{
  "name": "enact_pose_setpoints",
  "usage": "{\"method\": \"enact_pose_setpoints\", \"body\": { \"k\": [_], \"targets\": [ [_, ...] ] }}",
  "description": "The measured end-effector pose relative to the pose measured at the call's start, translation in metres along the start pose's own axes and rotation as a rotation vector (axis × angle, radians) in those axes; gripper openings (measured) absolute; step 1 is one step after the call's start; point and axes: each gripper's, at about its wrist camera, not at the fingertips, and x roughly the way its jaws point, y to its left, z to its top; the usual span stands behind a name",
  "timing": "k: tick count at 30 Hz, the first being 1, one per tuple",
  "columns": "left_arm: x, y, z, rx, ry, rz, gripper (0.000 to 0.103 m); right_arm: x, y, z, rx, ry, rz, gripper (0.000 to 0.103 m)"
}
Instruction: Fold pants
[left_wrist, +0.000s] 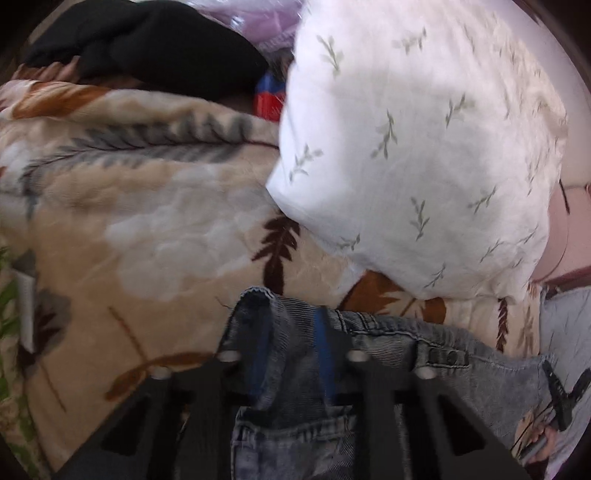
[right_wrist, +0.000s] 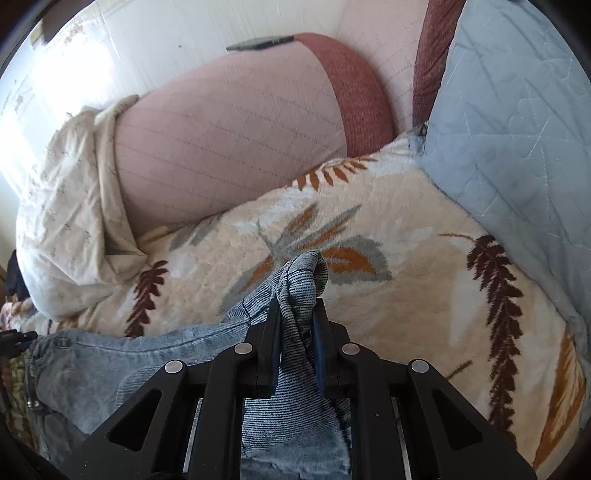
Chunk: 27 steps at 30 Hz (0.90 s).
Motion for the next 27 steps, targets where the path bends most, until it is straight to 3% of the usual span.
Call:
{"method": "enact_pose_setpoints", "body": {
  "k": [3, 10, 14, 23, 27],
  "targets": [
    [0.007, 0.003, -0.002, -0.018, 0.008, 0.010, 0.005, 0.004, 0.001, -0.002, 0.008, 0.003, 0.000, 0.014],
    [-0.024, 0.009, -0.016, -0.045, -0.086, -0.050, 0.004, -0.012, -0.002, -0.001, 0.026, -0.018, 0.012, 0.014],
    [-0.068, 0.018, -0.019, -0.085, -0.161, -0.140, 0.004, -0.027, 0.002, 0.006, 0.031, -0.046, 0.025, 0.014],
    [-0.179, 0.019, -0.039, -0.076, -0.316, -0.298, 0.004, -0.068, 0.019, 0.022, 0.077, -0.140, 0.088, 0.014],
    [-0.222, 0.022, -0.084, -0.059, -0.413, -0.369, 0.004, -0.094, 0.017, 0.020, 0.110, -0.202, 0.136, 0.014]
  ]
}}
